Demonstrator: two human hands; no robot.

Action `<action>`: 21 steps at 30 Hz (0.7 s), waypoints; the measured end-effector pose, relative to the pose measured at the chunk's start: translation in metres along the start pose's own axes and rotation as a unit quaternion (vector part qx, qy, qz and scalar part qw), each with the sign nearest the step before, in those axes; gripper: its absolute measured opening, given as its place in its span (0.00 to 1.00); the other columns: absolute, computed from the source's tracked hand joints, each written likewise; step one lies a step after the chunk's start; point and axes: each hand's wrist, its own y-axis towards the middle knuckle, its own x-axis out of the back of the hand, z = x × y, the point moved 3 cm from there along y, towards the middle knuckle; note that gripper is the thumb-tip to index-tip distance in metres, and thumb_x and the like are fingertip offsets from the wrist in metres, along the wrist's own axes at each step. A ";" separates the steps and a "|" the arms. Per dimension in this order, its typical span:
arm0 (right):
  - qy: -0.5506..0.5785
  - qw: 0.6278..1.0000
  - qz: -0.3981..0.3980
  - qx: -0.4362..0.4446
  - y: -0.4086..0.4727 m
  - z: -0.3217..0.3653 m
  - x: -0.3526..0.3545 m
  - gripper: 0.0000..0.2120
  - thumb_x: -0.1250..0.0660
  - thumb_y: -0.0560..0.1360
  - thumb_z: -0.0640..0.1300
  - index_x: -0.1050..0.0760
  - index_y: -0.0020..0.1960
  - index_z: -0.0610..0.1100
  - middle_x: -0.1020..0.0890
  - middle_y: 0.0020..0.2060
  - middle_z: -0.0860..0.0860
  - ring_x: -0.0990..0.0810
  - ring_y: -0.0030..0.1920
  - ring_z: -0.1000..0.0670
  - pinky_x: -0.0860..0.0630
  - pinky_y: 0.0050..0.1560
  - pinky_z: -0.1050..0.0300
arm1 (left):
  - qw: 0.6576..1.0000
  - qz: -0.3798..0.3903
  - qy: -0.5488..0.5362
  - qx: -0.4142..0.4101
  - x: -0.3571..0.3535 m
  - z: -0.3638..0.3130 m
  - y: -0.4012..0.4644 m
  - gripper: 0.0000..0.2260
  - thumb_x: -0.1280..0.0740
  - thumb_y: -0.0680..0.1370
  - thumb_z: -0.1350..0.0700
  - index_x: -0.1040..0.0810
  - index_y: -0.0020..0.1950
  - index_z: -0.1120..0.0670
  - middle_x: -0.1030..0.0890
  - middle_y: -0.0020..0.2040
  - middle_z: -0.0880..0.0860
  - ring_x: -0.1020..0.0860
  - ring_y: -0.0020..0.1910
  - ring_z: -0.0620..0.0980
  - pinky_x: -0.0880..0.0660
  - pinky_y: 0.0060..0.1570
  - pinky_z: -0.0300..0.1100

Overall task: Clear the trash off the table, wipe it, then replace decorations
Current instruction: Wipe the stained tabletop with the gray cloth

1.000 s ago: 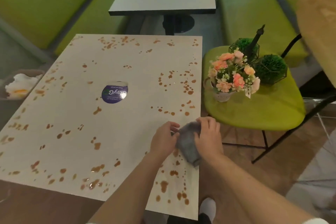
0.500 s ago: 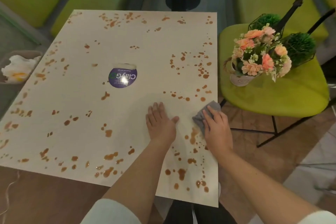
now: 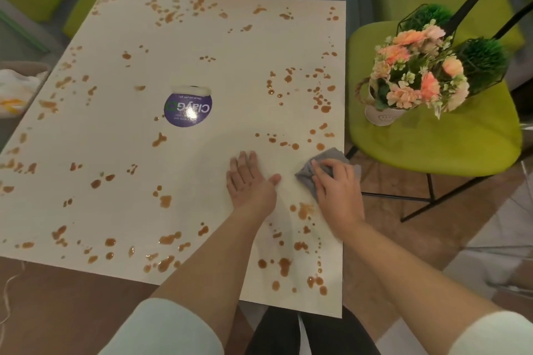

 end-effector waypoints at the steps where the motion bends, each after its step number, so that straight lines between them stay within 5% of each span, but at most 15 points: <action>1: 0.001 1.000 0.014 0.016 -0.009 0.004 -0.002 0.17 0.33 0.78 0.43 0.23 0.67 0.46 0.22 0.58 0.46 0.29 0.59 0.46 0.26 0.57 0.49 | 1.000 0.001 -0.001 0.002 0.000 0.000 -0.001 0.34 0.50 0.82 0.38 0.65 0.79 0.52 0.64 0.79 0.51 0.66 0.77 0.52 0.65 0.75 0.50; 5: -0.005 0.994 0.044 0.100 -0.024 -0.008 0.009 0.19 0.31 0.77 0.44 0.24 0.68 0.50 0.23 0.59 0.48 0.30 0.60 0.47 0.26 0.59 0.50 | 1.000 0.008 0.004 0.005 0.001 -0.001 -0.002 0.34 0.50 0.82 0.39 0.65 0.79 0.52 0.64 0.79 0.51 0.66 0.77 0.52 0.65 0.75 0.50; 9: -0.017 0.998 0.029 0.044 0.002 -0.009 0.002 0.18 0.32 0.78 0.44 0.23 0.67 0.48 0.23 0.58 0.47 0.29 0.58 0.45 0.25 0.57 0.46 | 1.000 0.007 0.007 0.001 0.001 0.000 -0.002 0.34 0.51 0.82 0.39 0.65 0.79 0.52 0.64 0.79 0.51 0.66 0.77 0.53 0.65 0.75 0.50; 14: -0.009 0.990 0.079 0.119 -0.026 0.009 0.000 0.19 0.43 0.80 0.50 0.24 0.68 0.50 0.23 0.59 0.50 0.29 0.59 0.48 0.26 0.57 0.50 | 1.000 0.014 0.015 0.004 0.001 0.000 -0.003 0.33 0.51 0.82 0.40 0.66 0.79 0.52 0.65 0.79 0.51 0.66 0.77 0.53 0.65 0.75 0.50; 21: -0.038 0.988 0.098 0.109 0.007 -0.019 0.012 0.19 0.31 0.77 0.44 0.24 0.68 0.48 0.23 0.59 0.47 0.28 0.58 0.44 0.23 0.54 0.44 | 0.999 -0.003 0.041 0.019 0.008 -0.009 -0.003 0.33 0.50 0.83 0.41 0.62 0.79 0.54 0.61 0.80 0.53 0.61 0.79 0.55 0.59 0.77 0.50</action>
